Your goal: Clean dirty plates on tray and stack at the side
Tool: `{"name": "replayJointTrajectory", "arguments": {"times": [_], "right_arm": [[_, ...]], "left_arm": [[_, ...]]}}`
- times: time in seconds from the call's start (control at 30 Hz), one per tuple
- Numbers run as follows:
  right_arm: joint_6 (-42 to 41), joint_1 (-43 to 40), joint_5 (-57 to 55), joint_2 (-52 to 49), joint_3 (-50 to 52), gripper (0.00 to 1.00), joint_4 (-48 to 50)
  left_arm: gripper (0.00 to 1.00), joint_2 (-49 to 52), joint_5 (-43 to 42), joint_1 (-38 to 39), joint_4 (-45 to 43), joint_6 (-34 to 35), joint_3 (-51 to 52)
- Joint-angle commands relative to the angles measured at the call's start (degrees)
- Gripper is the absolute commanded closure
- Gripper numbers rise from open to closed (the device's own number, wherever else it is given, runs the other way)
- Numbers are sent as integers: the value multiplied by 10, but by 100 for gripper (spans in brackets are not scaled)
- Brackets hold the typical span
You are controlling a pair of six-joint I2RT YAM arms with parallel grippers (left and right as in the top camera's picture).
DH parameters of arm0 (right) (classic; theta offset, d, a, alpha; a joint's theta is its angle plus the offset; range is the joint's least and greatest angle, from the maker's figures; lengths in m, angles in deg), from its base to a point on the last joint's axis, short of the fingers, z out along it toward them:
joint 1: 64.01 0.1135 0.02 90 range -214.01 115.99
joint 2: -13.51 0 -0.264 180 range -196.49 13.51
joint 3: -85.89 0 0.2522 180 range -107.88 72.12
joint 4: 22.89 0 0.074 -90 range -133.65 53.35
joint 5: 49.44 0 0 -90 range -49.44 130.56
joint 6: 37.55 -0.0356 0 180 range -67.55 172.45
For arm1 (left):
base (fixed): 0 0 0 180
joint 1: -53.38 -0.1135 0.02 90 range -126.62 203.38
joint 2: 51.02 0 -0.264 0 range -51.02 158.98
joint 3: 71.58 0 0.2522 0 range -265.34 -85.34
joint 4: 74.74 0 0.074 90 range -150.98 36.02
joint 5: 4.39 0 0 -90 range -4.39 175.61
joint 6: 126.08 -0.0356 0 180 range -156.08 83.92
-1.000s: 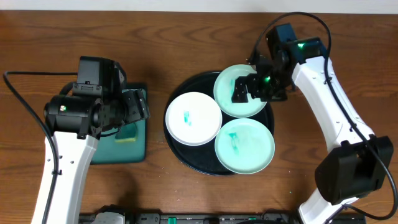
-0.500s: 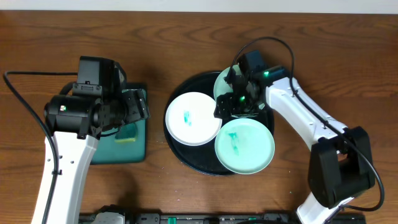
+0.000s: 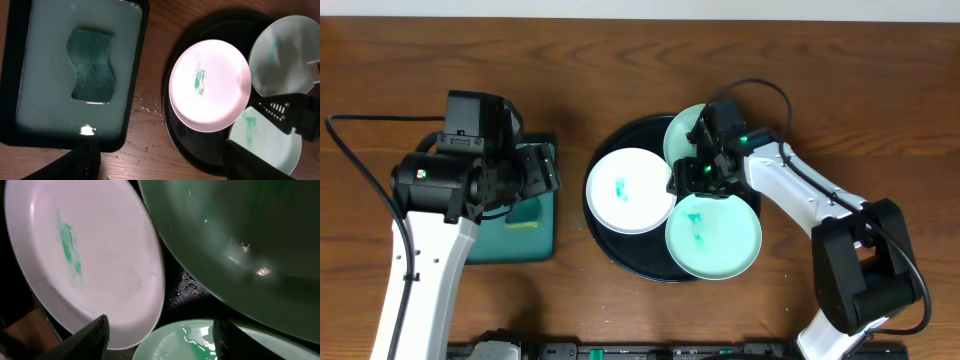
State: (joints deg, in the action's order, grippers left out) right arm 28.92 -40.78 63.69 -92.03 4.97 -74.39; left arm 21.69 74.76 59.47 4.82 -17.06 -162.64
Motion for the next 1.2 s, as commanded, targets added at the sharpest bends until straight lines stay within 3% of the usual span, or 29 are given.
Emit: {"name": "replayJointTrajectory", "arguments": {"times": [0.0,0.4,0.87,1.17], "right_arm": [[-20,15,-2,-2,4,39,15],[-102,43,-30,-2,5,42,70],[-129,82,-91,-30,5,44,71],[-90,80,-44,-15,-10,42,87]], "left_arm": [[22,2,-5,-3,1,-10,-13],[22,2,-5,-3,1,-7,-12],[22,2,-5,-3,2,-7,-12],[22,2,-5,-3,2,-7,-12]]}}
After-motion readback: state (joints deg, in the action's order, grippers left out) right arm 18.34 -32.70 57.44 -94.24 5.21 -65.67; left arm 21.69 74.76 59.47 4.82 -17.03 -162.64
